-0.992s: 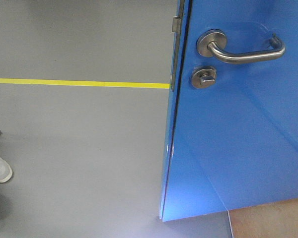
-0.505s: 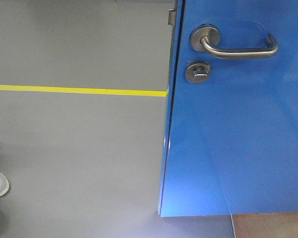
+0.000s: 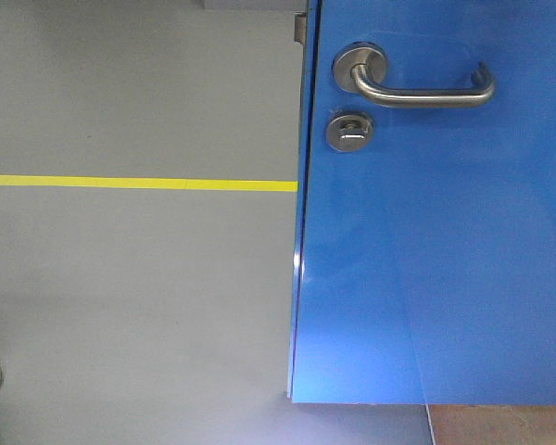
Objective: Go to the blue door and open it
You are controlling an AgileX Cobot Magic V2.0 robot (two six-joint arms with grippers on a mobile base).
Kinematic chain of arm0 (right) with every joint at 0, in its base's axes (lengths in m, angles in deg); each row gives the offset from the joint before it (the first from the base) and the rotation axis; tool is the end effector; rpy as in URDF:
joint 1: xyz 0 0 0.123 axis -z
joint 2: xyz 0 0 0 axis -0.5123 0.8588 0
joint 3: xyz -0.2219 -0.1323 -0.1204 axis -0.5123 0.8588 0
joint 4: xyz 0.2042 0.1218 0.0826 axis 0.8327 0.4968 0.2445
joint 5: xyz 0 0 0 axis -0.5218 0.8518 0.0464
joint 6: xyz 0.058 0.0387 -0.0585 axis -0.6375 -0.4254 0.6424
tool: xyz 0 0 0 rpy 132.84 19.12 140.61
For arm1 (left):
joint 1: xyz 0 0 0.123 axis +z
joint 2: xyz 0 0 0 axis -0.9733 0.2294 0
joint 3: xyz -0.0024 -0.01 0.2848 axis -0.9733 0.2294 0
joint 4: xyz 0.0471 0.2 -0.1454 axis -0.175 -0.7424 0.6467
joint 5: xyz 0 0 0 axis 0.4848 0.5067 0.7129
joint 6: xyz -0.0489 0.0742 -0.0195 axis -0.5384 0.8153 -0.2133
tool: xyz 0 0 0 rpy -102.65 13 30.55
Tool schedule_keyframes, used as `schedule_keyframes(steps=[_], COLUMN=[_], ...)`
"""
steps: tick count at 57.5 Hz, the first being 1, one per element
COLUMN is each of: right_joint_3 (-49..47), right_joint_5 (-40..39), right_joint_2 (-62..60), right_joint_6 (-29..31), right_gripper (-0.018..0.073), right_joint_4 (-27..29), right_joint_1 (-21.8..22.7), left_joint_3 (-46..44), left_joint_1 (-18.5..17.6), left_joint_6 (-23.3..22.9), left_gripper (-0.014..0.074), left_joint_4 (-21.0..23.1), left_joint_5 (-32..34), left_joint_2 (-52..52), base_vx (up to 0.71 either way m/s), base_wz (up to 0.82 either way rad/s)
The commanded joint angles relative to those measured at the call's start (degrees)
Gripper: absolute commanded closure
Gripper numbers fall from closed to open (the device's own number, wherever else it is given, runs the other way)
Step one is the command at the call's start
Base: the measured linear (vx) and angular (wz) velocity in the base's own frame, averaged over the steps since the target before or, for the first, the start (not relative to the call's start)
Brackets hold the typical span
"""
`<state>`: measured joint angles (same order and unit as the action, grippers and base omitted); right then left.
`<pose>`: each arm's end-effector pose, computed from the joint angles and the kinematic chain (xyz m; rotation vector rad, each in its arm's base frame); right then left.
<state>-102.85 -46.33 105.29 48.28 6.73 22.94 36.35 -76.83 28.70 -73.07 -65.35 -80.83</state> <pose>0.2809 0.0410 0.4826 0.1729 1.5077 0.4402 0.0548 0.0017 0.1801 0.0287 1.7731 0.0485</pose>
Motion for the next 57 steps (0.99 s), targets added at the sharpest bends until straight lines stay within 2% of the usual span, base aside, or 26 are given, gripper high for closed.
schedule_keyframes(steps=[1,57], right_joint_3=[-1.72,-1.72], right_joint_5=[-4.52,-4.52], right_joint_2=[-1.23,-1.23], right_joint_6=[0.42,0.42], right_gripper=[0.0547,0.0547], right_joint_4=[-0.23,-0.23], right_joint_1=[0.00,0.00], left_joint_3=[-1.49,-1.49], left_joint_1=[-0.36,-0.36], left_joint_6=[-0.39,-0.39], left_gripper=[0.0524,0.0524], left_joint_4=[0.16,0.16], left_joint_5=[4.86,4.86], left_joint_2=[-0.68,-0.68], base_vx=[0.08,0.00], base_wz=[-0.06,-0.01])
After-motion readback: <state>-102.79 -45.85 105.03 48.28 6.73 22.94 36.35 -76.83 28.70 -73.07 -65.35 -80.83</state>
